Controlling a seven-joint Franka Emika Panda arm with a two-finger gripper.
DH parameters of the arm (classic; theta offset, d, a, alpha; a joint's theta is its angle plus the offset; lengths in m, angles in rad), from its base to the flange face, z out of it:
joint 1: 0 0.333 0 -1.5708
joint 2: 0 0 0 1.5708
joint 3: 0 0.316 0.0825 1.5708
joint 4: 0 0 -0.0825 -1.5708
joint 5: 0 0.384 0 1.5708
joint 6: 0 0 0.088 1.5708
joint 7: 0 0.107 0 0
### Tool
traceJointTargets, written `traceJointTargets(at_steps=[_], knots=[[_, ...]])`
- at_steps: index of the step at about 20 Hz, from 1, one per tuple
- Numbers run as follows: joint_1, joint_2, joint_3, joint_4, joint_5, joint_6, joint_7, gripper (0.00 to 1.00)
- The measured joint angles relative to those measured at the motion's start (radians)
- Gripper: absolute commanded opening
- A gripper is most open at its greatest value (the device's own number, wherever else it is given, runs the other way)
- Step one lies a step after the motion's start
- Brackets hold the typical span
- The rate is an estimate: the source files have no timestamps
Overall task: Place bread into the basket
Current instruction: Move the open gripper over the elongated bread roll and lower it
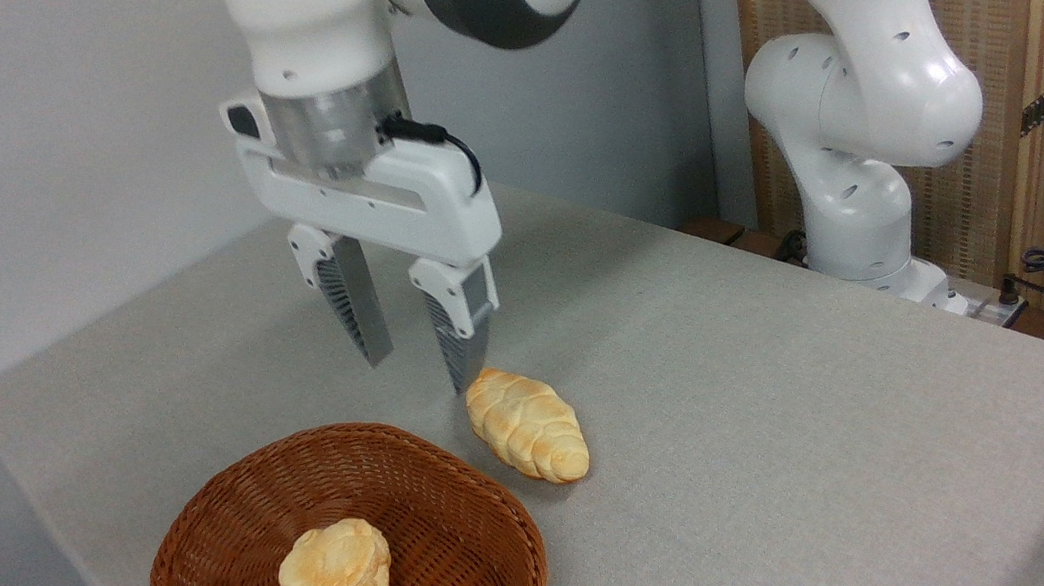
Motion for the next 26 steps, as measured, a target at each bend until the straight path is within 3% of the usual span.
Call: traceJointTargets(at_steps=[6,11,18,26], knots=[[-0.001,-0.012,0.000,-0.075,-0.055,0.000,-0.158,1.00],[-0.014,-0.067,0.000,-0.172,-0.063,0.006,-0.173,1.00],[-0.048,-0.119,0.000,-0.314,-0.063,0.141,-0.173,1.00],[-0.049,-0.098,0.001,-0.375,0.011,0.212,-0.173,1.00]])
